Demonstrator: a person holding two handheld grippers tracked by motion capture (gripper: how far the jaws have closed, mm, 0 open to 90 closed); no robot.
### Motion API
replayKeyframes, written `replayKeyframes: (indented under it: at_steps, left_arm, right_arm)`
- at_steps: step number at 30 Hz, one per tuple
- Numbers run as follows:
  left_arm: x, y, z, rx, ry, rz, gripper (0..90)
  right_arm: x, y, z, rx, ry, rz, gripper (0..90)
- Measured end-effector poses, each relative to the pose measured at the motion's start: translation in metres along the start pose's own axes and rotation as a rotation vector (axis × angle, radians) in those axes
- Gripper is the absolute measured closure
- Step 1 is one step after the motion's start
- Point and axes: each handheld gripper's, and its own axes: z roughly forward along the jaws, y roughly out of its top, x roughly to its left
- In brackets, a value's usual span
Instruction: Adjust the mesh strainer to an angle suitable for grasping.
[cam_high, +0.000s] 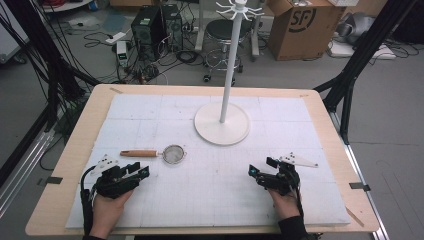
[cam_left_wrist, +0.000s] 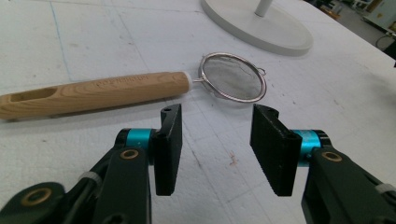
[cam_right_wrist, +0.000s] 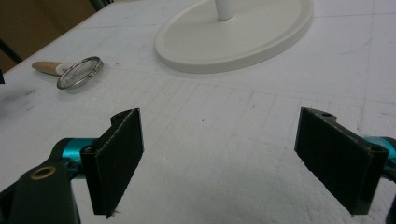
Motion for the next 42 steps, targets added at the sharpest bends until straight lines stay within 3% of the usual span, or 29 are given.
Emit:
replayKeyframes:
  at_steps: [5, 11, 16, 23, 31, 36, 38, 42]
  left_arm:
    - [0.0, 0.0, 0.0, -0.006, 0.017, -0.008, 64.2]
    - [0.002, 0.0, 0.0, -0.002, 0.003, -0.026, 75.0]
    - [0.002, 0.0, 0.001, 0.014, 0.013, -0.027, 88.5]
    - [0.009, -0.001, -0.001, 0.035, 0.048, -0.094, 90.0]
    - [0.016, 0.001, -0.005, 0.025, 0.065, -0.141, 90.0]
    - [0.029, 0.008, -0.005, 0.017, 0.092, -0.179, 90.0]
    - [0.035, 0.011, -0.006, 0.012, 0.081, -0.204, 90.0]
    - [0.044, 0.014, -0.006, 0.006, 0.11, -0.247, 90.0]
  right_arm:
    - [0.0, 0.0, 0.0, -0.001, -0.002, -0.002, 14.8]
    - [0.001, 0.0, 0.0, -0.001, 0.004, -0.002, 14.8]
    - [0.001, 0.0, 0.0, 0.001, 0.002, 0.002, 14.8]
    - [0.001, 0.0, 0.0, 0.001, -0.001, 0.002, 14.8]
    - [0.0, 0.0, 0.001, -0.003, -0.001, -0.003, 14.8]
    - [0.0, 0.0, 0.001, -0.001, 0.001, -0.001, 14.8]
    - [0.0, 0.0, 0.001, -0.002, 0.0, -0.005, 14.8]
    - [0.001, 0.0, 0.0, 0.0, -0.007, -0.006, 14.8]
